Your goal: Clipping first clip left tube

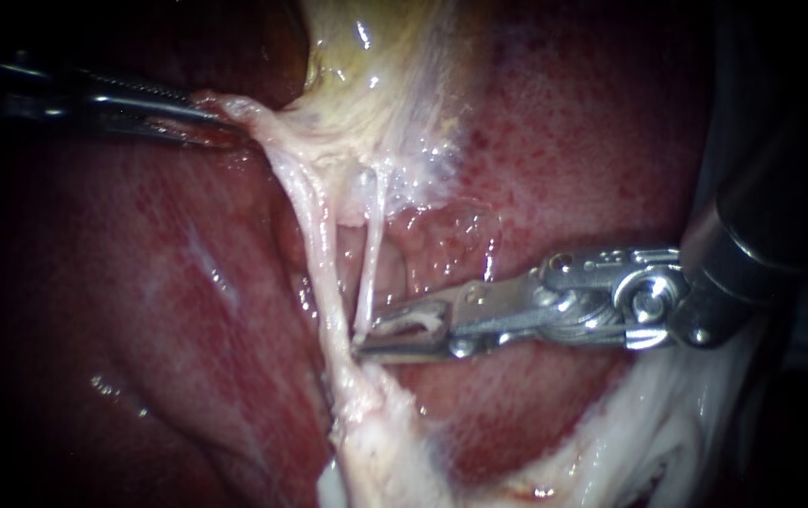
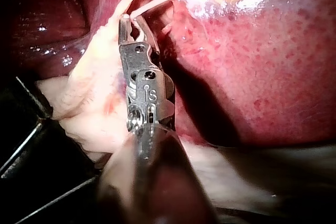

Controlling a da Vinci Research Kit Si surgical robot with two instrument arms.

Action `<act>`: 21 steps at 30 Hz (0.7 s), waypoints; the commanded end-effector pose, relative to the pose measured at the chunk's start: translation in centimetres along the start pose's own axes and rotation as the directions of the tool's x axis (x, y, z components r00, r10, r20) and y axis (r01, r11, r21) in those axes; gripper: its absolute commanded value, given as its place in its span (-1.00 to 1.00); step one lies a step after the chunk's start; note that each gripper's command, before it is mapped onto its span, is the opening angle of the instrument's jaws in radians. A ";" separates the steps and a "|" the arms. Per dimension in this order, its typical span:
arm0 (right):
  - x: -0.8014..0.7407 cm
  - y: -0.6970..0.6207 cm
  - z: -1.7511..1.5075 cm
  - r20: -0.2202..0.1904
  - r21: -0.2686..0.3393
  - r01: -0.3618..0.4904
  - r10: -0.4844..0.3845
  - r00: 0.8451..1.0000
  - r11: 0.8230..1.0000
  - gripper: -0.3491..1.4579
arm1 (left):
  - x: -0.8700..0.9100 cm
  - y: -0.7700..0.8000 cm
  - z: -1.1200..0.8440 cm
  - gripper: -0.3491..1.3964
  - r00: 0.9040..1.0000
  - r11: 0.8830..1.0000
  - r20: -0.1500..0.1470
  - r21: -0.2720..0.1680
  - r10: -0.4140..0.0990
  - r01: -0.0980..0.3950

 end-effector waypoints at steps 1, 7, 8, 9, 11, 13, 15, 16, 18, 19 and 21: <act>0.00 0.00 0.00 0.000 0.001 0.000 0.000 1.000 1.000 -0.56 | 0.00 0.00 0.00 -1.00 1.000 1.000 0.000 0.000 0.000 0.000; -0.03 0.03 0.03 -0.048 0.015 0.004 -0.003 0.999 1.000 -0.12 | 0.00 0.00 -0.01 -1.00 1.000 1.000 0.000 0.000 0.000 0.000; -0.03 0.04 0.02 -0.052 0.020 0.004 -0.003 0.999 1.000 -0.10 | 0.00 0.01 -0.01 -1.00 1.000 1.000 0.000 0.000 0.000 0.000; -0.04 0.05 0.02 -0.058 0.012 0.004 -0.003 0.998 1.000 -0.09 | 0.00 0.00 0.00 -1.00 1.000 1.000 0.000 0.000 0.000 0.000; -0.06 0.08 0.00 -0.064 -0.008 0.003 -0.003 0.998 1.000 -0.06 | 0.00 0.00 -0.01 -1.00 1.000 1.000 0.000 0.000 0.000 0.000; -0.09 0.10 -0.06 -0.064 -0.006 0.004 -0.004 0.998 1.000 -0.06 | 0.00 0.00 -0.01 -1.00 1.000 1.000 0.000 0.000 0.000 0.000; -0.15 0.12 -0.14 -0.064 -0.006 0.005 -0.005 0.998 1.000 -0.06 | -0.01 0.00 -0.01 -1.00 1.000 1.000 0.000 -0.001 0.000 0.000; -0.17 0.13 -0.18 -0.063 -0.005 0.006 -0.006 0.998 1.000 -0.06 | -0.01 0.00 -0.01 -1.00 1.000 1.000 0.000 -0.001 0.000 0.000; -0.21 0.15 -0.26 -0.063 -0.005 0.006 -0.006 0.998 1.000 -0.06 | -0.01 0.00 -0.01 -1.00 1.000 1.000 0.000 -0.001 0.000 0.000; -0.22 0.15 -0.28 -0.063 -0.004 0.006 -0.007 0.998 1.000 -0.06 | -0.01 0.00 -0.01 -1.00 1.000 1.000 0.000 -0.001 0.000 0.000; -0.22 0.13 -0.31 -0.063 -0.004 0.001 -0.001 0.998 1.000 -0.06 | -0.01 0.00 -0.01 -1.00 1.000 1.000 0.000 -0.001 0.001 -0.001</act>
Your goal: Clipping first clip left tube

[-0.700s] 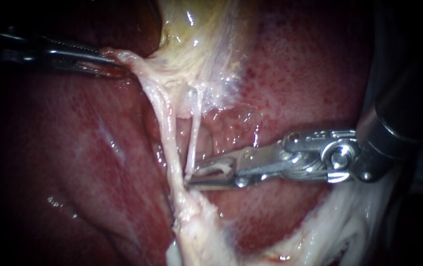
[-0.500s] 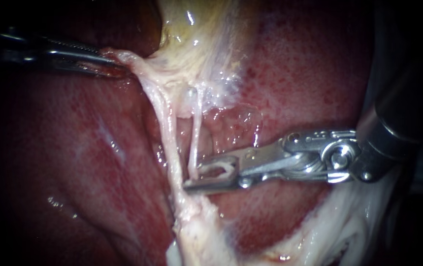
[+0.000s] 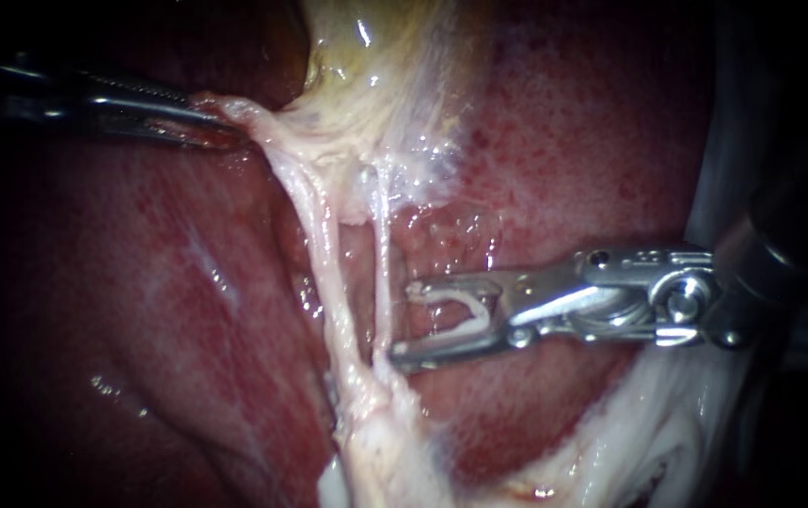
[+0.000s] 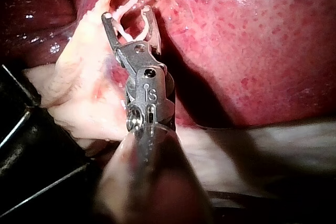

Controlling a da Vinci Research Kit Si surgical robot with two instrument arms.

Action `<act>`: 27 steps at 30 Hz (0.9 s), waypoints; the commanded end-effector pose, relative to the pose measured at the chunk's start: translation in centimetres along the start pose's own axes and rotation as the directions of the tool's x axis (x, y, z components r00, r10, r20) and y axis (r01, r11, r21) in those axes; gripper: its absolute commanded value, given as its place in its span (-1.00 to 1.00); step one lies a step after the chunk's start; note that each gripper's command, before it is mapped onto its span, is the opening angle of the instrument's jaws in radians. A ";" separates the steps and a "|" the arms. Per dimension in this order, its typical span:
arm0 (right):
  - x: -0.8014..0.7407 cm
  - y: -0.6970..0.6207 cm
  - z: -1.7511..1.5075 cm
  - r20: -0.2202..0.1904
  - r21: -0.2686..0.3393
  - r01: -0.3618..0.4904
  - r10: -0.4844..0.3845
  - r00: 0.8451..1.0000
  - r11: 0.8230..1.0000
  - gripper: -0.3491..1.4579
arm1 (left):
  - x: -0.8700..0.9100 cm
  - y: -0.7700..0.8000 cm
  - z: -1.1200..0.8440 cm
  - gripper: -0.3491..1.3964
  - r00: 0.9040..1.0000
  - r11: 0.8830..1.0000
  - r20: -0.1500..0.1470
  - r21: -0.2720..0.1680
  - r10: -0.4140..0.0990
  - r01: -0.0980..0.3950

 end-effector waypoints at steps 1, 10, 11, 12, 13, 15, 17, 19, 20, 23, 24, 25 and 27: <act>0.01 -0.02 -0.01 0.002 0.004 0.001 -0.001 1.000 1.000 -0.06 | 0.00 0.00 0.00 -1.00 1.000 1.000 0.000 0.000 0.000 0.000; 0.14 -0.23 0.05 -0.036 0.026 -0.013 0.014 0.999 1.000 -0.06 | -0.01 -0.01 0.01 -1.00 1.000 1.000 0.000 0.000 0.001 -0.001; 0.16 -0.25 0.06 -0.043 0.032 -0.019 0.021 0.999 0.999 -0.06 | -0.01 -0.01 0.01 -1.00 1.000 1.000 0.000 0.000 0.001 -0.001; 0.18 -0.27 0.07 -0.050 0.039 -0.031 0.033 0.998 0.999 -0.06 | -0.01 -0.01 0.01 -1.00 1.000 1.000 0.000 0.000 0.001 -0.001; 0.19 -0.28 0.09 -0.056 0.045 -0.037 0.039 0.998 0.998 -0.06 | -0.01 -0.01 0.01 -1.00 1.000 1.000 0.000 0.000 0.001 -0.001; 0.21 -0.31 0.12 -0.063 0.075 -0.052 0.057 0.996 0.996 -0.06 | -0.01 -0.01 0.01 -1.00 1.000 1.000 0.000 0.000 0.001 -0.001; 0.22 -0.34 0.16 -0.060 0.110 -0.058 0.065 0.996 0.992 -0.06 | -0.01 -0.01 0.01 -1.00 1.000 1.000 0.000 0.000 0.001 -0.001; 0.23 -0.37 0.21 -0.053 0.130 -0.062 0.069 0.996 0.990 -0.06 | -0.01 -0.01 0.01 -1.00 1.000 1.000 0.000 0.000 0.001 -0.001; 0.23 -0.38 0.24 -0.047 0.142 -0.069 0.076 0.996 0.987 -0.06 | -0.01 -0.01 0.01 -1.00 1.000 1.000 0.000 0.000 0.001 -0.001; 0.22 -0.39 0.31 -0.042 0.148 -0.067 0.074 0.996 0.987 -0.06 | -0.02 -0.01 0.01 -1.00 1.000 1.000 0.000 0.000 0.001 -0.001; 0.20 -0.39 0.33 -0.042 0.146 -0.069 0.076 0.996 0.987 -0.06 | -0.02 -0.01 0.01 -1.00 1.000 1.000 0.000 0.000 0.001 -0.001; 0.18 -0.38 0.35 -0.039 0.150 -0.070 0.077 0.996 0.986 -0.06 | -0.02 -0.01 0.01 -1.00 1.000 1.000 0.000 0.000 0.001 -0.001; 0.13 -0.35 0.39 -0.036 0.152 -0.071 0.077 0.996 0.986 -0.06 | -0.02 -0.01 0.01 -1.00 1.000 1.000 0.000 0.001 0.001 -0.001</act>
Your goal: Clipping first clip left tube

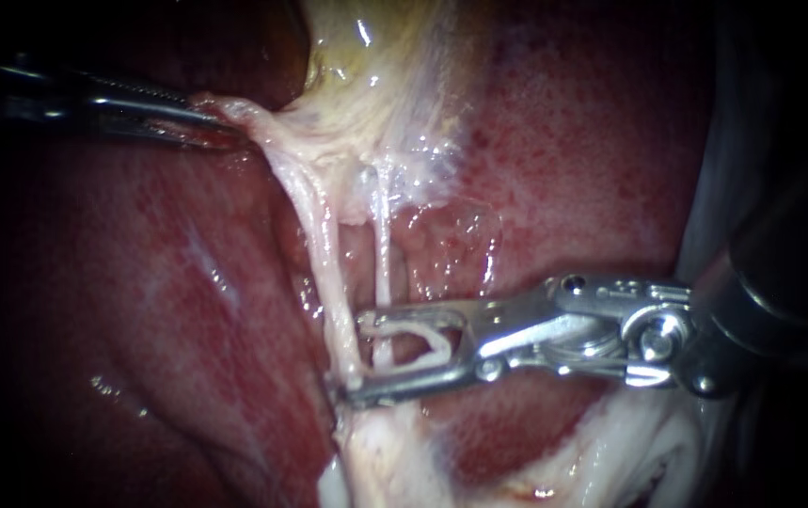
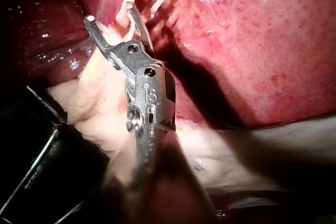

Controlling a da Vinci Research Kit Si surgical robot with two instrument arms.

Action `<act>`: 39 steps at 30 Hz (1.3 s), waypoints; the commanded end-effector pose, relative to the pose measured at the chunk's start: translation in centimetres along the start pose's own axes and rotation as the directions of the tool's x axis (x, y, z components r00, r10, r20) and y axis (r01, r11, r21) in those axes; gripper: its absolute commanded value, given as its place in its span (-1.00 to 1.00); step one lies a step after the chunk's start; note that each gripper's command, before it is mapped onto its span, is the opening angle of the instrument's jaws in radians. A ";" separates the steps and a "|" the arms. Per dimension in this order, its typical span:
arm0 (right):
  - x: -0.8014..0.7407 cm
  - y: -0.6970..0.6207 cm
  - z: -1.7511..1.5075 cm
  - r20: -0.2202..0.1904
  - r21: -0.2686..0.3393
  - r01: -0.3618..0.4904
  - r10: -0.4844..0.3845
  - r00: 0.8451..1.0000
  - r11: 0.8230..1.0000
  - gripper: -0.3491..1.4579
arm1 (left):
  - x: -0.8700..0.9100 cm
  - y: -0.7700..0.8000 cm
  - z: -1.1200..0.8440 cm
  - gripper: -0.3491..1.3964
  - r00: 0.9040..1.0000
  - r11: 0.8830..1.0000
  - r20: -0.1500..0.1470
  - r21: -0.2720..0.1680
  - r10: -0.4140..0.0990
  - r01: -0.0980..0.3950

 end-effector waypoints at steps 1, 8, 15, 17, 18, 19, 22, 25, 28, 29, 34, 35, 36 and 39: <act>-0.03 0.02 0.01 0.001 -0.001 0.001 -0.001 1.000 1.000 -0.06 | 0.00 0.00 0.00 -1.00 1.000 1.000 0.000 0.001 0.000 0.000; -0.18 0.21 0.07 0.003 -0.006 -0.002 0.002 1.000 1.000 -0.06 | -0.01 0.00 0.01 -1.00 1.000 1.000 -0.003 0.001 0.000 0.000; -0.27 0.35 0.08 0.005 -0.008 0.004 -0.003 1.000 1.000 -0.06 | -0.02 0.00 0.01 -1.00 1.000 1.000 -0.003 0.001 0.001 -0.001; -0.27 0.38 0.08 0.005 -0.008 0.004 -0.004 1.000 1.000 -0.06 | -0.02 0.00 0.01 -1.00 1.000 1.000 -0.003 0.001 0.001 -0.001; -0.28 0.38 0.08 0.005 -0.008 0.004 -0.004 1.000 1.000 -0.06 | -0.02 0.00 0.01 -1.00 1.000 1.000 0.000 0.002 0.001 -0.001; -0.28 0.39 0.09 0.005 -0.009 0.005 -0.005 1.000 1.000 -0.06 | -0.02 0.00 0.01 -1.00 1.000 1.000 0.000 0.002 0.001 -0.001; -0.30 0.40 0.13 0.004 -0.012 0.007 -0.007 1.000 1.000 -0.06 | -0.02 0.00 0.01 -1.00 1.000 1.000 0.000 0.005 0.001 -0.001; -0.32 0.42 0.21 0.018 0.012 0.012 -0.012 1.000 1.000 -0.06 | -0.02 0.00 0.02 -1.00 1.000 1.000 0.000 0.005 0.001 -0.001; -0.35 0.43 0.29 0.034 0.042 0.025 -0.026 0.999 0.999 -0.06 | -0.03 0.00 0.02 -1.00 1.000 1.000 0.000 0.006 0.001 -0.001; -0.36 0.43 0.32 0.038 0.055 0.031 -0.033 0.999 0.998 -0.06 | -0.03 0.00 0.03 -1.00 1.000 1.000 0.000 0.006 0.001 -0.001; -0.37 0.40 0.45 0.053 0.096 0.047 -0.052 0.997 0.994 -0.06 | -0.03 0.00 0.02 -1.00 1.000 1.000 0.000 0.006 0.001 -0.001; -0.37 0.38 0.47 0.051 0.104 0.049 -0.055 0.997 0.993 -0.06 | -0.03 0.00 0.02 -1.00 1.000 1.000 0.000 0.006 0.001 -0.001; -0.36 0.36 0.50 0.049 0.114 0.051 -0.057 0.997 0.992 -0.06 | -0.03 0.00 0.02 -1.00 1.000 1.000 0.000 0.006 0.001 -0.001; -0.32 0.30 0.57 0.029 0.142 0.057 -0.062 0.998 0.988 -0.07 | -0.03 0.00 0.03 -1.00 1.000 1.000 0.000 0.006 0.001 -0.001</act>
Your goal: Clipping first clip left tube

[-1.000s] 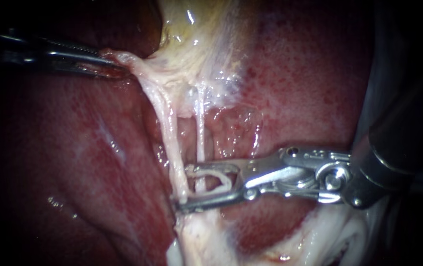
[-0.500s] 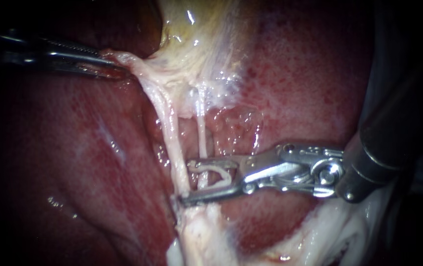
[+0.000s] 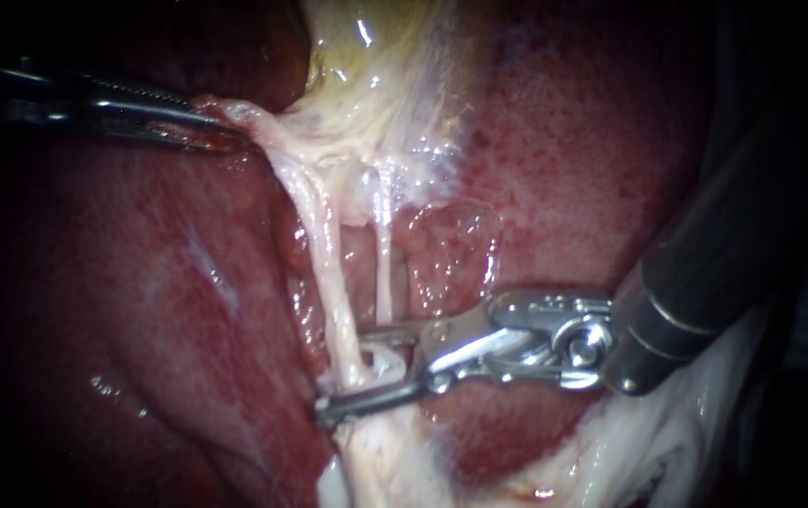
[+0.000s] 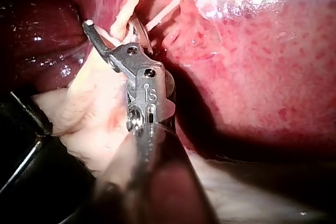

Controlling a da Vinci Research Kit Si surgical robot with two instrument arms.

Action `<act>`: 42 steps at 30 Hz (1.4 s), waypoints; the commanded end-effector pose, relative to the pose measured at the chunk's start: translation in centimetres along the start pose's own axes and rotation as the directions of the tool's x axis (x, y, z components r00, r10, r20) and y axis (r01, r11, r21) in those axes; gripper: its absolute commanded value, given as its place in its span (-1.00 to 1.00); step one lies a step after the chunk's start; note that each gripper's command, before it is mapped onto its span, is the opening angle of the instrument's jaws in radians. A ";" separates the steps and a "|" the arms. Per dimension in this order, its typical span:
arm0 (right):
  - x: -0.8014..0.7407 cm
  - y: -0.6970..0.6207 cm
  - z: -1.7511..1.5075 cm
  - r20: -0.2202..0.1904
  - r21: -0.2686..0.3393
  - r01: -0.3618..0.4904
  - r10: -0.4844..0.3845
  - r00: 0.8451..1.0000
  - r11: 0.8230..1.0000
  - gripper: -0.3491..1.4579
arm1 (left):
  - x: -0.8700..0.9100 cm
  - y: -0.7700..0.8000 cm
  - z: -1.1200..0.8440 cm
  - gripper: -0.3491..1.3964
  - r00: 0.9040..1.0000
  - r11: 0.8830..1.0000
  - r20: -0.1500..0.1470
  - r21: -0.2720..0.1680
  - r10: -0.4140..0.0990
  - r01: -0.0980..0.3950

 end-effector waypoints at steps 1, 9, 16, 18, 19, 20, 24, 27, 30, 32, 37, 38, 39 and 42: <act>0.02 -0.01 0.03 -0.005 0.009 0.003 -0.003 1.000 1.000 -0.07 | 0.00 0.00 0.00 -1.00 1.000 1.000 0.000 0.000 0.000 0.000; 0.13 -0.02 0.20 -0.027 0.032 0.013 -0.012 1.000 0.999 -0.07 | 0.00 0.00 0.01 -1.00 1.000 1.000 0.000 -0.002 0.000 0.000; 0.22 -0.04 0.19 -0.040 0.032 0.008 -0.007 0.999 0.999 -0.07 | 0.00 0.00 0.02 -1.00 1.000 1.000 0.000 -0.001 0.000 0.000; 0.27 -0.08 0.18 -0.040 0.034 0.006 -0.004 0.999 0.999 -0.08 | 0.00 0.00 0.02 -1.00 1.000 1.000 0.000 -0.001 0.000 0.000; 0.30 -0.12 0.17 -0.044 0.038 0.004 -0.003 0.999 0.999 -0.08 | 0.00 0.00 0.02 -1.00 1.000 1.000 0.000 -0.001 0.000 0.000; 0.33 -0.16 0.17 -0.044 0.039 0.003 -0.001 0.999 0.999 -0.08 | 0.00 0.00 0.02 -1.00 1.000 1.000 0.000 -0.001 0.000 0.000; 0.46 -0.32 0.16 -0.061 0.054 -0.001 0.004 0.998 0.999 -0.09 | 0.00 0.00 0.02 -1.00 1.000 1.000 0.003 -0.001 0.000 0.000; 0.50 -0.41 0.17 -0.066 0.061 -0.001 0.005 0.998 0.998 -0.11 | -0.01 0.00 0.02 -1.00 1.000 1.000 0.003 -0.001 0.000 0.000; 0.50 -0.45 0.20 -0.064 0.063 0.001 0.004 0.998 0.998 -0.12 | -0.01 0.00 0.02 -1.00 1.000 1.000 0.003 -0.001 0.000 0.000; 0.50 -0.45 0.20 -0.064 0.064 0.001 0.003 0.998 0.998 -0.13 | -0.01 0.00 0.02 -1.00 1.000 1.000 0.003 -0.001 0.000 0.000; 0.48 -0.46 0.17 -0.063 0.065 0.001 0.003 0.998 0.998 -0.20 | -0.01 0.00 0.02 -1.00 1.000 1.000 0.003 -0.002 0.000 0.000; 0.48 -0.46 0.16 -0.063 0.065 0.001 0.003 0.998 0.998 -0.23 | -0.01 0.00 0.02 -1.00 1.000 1.000 0.003 -0.002 0.000 0.000; 0.48 -0.46 0.16 -0.063 0.065 0.001 0.003 0.998 0.998 -0.27 | -0.01 0.00 0.02 -1.00 1.000 1.000 0.003 -0.002 0.000 0.000; 0.48 -0.46 0.14 -0.062 0.066 -0.005 0.009 0.998 0.998 -0.42 | -0.01 0.00 0.02 -1.00 1.000 1.000 0.003 -0.002 0.000 0.000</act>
